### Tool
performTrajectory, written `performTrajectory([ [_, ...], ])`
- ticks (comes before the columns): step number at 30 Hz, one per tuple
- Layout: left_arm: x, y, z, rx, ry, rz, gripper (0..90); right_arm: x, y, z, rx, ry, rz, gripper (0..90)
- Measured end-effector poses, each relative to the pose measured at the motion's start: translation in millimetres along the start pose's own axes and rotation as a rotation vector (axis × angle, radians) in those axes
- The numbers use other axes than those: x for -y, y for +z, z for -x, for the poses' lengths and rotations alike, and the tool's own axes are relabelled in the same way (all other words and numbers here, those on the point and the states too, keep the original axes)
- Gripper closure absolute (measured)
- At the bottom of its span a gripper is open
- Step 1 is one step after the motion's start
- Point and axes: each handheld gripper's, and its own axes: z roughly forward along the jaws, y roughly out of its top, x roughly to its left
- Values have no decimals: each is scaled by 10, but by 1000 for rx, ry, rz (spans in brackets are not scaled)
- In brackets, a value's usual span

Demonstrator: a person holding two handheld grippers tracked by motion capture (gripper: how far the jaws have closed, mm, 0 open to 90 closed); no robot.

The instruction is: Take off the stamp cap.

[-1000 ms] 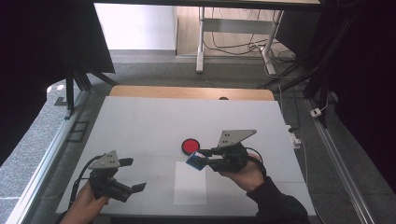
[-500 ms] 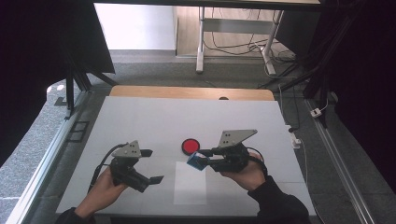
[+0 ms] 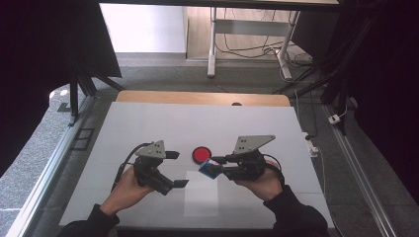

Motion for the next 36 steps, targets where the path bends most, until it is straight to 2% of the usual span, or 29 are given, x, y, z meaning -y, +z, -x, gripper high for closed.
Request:
performTrajectory([
  [4, -66, 94, -19, 35, 32, -5, 22, -5, -10, 0, -5, 2, 3, 714],
  [6, -84, 131, -29, 45, 40, -9, 23, -5, -8, -2, -8, 4, 7, 714],
  [11, -123, 220, -61, 100, 61, -2, 40, -4, -1, 2, -18, 3, 2, 714],
  [18, -114, 348, -16, 159, 91, -15, 19, -3, 31, -23, -41, -4, 0, 714],
  [31, 3, 487, 65, 187, 117, -65, 0, -7, 114, -128, -115, -31, -12, 714],
  [35, 23, 495, 78, 169, 139, -76, 52, -18, 123, -165, -128, -44, -18, 714],
  [36, 25, 487, 75, 180, 146, -73, 73, -20, 124, -169, -132, -46, -19, 714],
])
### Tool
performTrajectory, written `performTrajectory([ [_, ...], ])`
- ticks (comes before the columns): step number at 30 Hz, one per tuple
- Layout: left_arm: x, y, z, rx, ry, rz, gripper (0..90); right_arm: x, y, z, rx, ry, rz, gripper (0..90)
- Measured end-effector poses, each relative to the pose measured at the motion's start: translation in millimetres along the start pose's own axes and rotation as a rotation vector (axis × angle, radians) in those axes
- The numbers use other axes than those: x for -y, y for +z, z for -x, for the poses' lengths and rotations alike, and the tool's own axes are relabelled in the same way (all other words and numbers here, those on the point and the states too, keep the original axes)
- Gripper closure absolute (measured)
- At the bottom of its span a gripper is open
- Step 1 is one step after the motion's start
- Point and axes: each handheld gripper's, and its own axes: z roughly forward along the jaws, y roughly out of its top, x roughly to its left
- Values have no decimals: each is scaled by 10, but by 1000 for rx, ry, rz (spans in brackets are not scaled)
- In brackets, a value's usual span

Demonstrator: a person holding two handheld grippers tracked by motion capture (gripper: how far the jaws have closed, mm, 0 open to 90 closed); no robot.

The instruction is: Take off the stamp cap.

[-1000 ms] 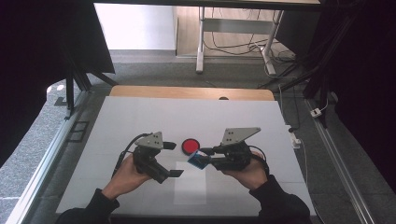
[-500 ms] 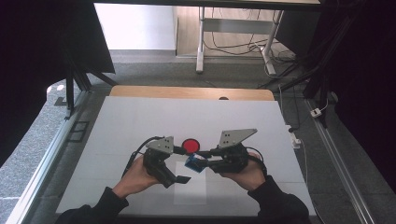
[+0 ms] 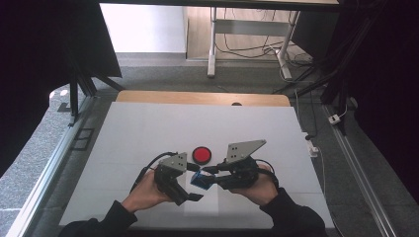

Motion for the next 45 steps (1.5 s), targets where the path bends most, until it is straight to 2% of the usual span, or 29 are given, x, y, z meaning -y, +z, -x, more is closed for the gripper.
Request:
performTrajectory([
  [4, 10, -35, 6, 23, 13, 26, 205, 0, 5, -6, -13, -6, -3, 714],
  [10, 25, -68, 16, 67, 33, 34, 428, -1, 10, -10, -24, -13, -7, 714],
  [14, 24, -86, 22, 90, 31, 55, 514, -3, 13, -11, -33, -16, -13, 714],
  [18, 27, -94, 24, 96, 46, 54, 574, -5, 12, -14, -37, -16, -11, 714],
  [24, 24, -99, 34, 104, 53, 54, 643, -14, -3, -20, -40, -20, -8, 714],
  [30, 30, -100, 26, 119, 52, 59, 656, -15, -2, -25, -47, -24, -1, 714],
  [35, 47, -102, -4, 168, 33, 79, 680, -14, -5, -23, -58, -30, 6, 714],
  [40, 73, -98, -3, 167, 50, 95, 687, -19, -2, -39, -57, -42, 0, 714],
  [45, 54, -111, -8, 171, -3, 99, 690, -25, -16, -44, -46, -57, 9, 714],
])
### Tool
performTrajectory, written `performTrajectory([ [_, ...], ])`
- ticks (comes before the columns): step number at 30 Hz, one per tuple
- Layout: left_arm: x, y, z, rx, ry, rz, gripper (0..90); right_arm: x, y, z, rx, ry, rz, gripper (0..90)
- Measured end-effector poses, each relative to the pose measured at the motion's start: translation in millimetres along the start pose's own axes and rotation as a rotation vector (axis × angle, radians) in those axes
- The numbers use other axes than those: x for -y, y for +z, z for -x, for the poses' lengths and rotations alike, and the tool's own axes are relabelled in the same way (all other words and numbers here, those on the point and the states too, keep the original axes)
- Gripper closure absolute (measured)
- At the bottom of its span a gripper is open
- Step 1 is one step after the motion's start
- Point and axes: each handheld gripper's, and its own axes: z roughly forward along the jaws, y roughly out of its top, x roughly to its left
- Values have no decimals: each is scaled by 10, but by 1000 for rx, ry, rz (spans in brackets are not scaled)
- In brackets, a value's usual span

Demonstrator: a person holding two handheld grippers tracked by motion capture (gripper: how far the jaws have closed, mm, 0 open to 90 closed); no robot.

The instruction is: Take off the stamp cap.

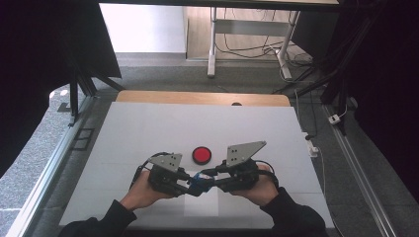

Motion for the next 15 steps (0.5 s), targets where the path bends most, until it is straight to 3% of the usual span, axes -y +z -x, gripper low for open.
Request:
performTrajectory([
  [4, -24, -14, 6, -6, -15, -2, 690, -18, -19, -33, 23, -38, 11, 715],
  [6, -29, -17, 24, -14, 6, -4, 691, -24, -23, -40, 25, -44, 9, 715],
  [9, -36, -21, 52, -19, 49, -12, 692, -21, -28, -19, -4, -20, 13, 715],
  [12, -37, -25, 90, -30, 116, -21, 693, 1, -27, 27, -60, 31, 27, 716],
  [15, -37, -24, 102, -30, 132, -27, 694, 17, -24, 51, -78, 47, 38, 715],
])
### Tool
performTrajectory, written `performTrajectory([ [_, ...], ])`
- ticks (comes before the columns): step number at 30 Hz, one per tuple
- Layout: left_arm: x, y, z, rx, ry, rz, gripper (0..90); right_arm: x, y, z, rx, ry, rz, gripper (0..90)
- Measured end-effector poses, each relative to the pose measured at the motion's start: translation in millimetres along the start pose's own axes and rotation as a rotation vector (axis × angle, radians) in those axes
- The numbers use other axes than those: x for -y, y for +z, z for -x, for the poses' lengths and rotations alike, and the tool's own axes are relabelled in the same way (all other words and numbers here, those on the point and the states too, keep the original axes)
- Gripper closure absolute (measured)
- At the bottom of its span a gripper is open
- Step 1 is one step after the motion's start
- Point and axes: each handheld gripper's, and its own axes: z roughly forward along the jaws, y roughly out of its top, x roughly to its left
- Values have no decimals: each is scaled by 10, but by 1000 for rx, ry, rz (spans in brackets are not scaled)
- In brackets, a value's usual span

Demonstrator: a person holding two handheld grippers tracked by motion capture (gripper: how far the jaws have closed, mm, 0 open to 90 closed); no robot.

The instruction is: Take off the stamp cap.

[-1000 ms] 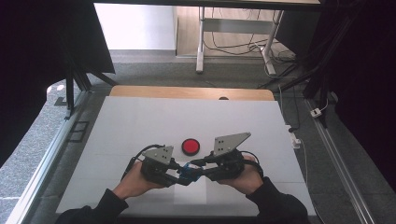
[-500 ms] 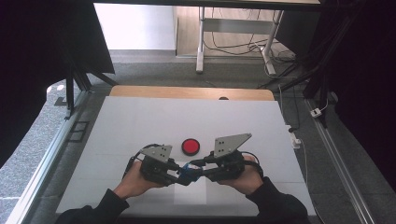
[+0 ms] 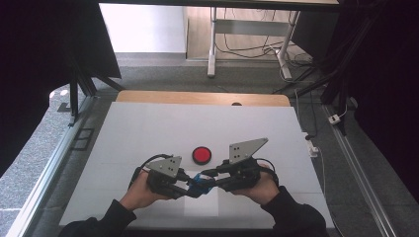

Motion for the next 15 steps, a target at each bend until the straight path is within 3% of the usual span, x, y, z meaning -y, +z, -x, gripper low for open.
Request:
performTrajectory([
  [4, 1, 2, -4, -3, -8, -10, 693, 6, 5, 7, -5, 2, -5, 716],
  [11, 0, 4, -33, -14, -69, -25, 693, -46, 35, -112, 88, -112, -51, 716],
  [13, -7, -2, -24, -20, -54, -32, 693, -47, 34, -115, 89, -116, -50, 716],
  [15, -13, -6, -11, -18, -43, -30, 693, -32, 23, -82, 66, -83, -35, 716],
])
